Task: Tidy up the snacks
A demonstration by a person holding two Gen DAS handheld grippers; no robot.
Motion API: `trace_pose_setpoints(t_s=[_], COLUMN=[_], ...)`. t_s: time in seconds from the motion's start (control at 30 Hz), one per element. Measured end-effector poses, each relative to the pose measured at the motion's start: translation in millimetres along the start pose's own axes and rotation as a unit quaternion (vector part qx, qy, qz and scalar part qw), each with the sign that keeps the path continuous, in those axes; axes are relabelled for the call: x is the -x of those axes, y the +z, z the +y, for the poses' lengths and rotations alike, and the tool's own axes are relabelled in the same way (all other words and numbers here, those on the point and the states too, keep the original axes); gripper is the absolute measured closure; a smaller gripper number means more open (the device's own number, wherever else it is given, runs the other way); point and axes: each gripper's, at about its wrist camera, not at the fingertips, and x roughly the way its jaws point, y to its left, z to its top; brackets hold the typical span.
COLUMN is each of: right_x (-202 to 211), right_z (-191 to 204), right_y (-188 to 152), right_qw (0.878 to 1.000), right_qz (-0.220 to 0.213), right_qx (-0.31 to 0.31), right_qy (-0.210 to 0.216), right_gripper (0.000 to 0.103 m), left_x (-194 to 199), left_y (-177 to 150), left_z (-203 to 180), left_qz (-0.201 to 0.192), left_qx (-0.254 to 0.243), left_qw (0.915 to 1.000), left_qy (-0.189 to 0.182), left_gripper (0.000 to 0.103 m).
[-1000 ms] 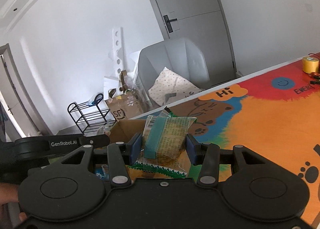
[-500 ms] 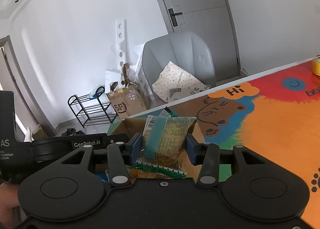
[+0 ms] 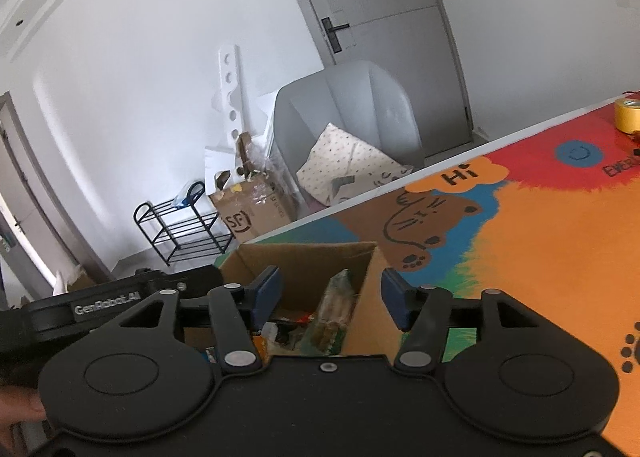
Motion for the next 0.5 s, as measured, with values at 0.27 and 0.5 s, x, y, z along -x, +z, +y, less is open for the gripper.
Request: trace_pose_setpoints(t_s=[0.27,0.5], right_x=[20.2,35.5], right_z=[-16.9,-16.8], right_y=[-2.2,-7.4], right_qw=[1.0,0.999], right_qz=[-0.012,-0.018], right_qx=[-0.025,-0.023], right_qy=[-0.013,-0.016], right_gripper=[0.038,0.031], left_x=[15.2,27.8], left_y=[-3.7,-9.2], left_z=[-5.0,-9.6], left_qz=[-0.014,-0.016], left_qx=[-0.014,-0.024], left_qw=[0.9998,0.9995], left_qy=[0.007,0.008], left_gripper=[0.01,0.006])
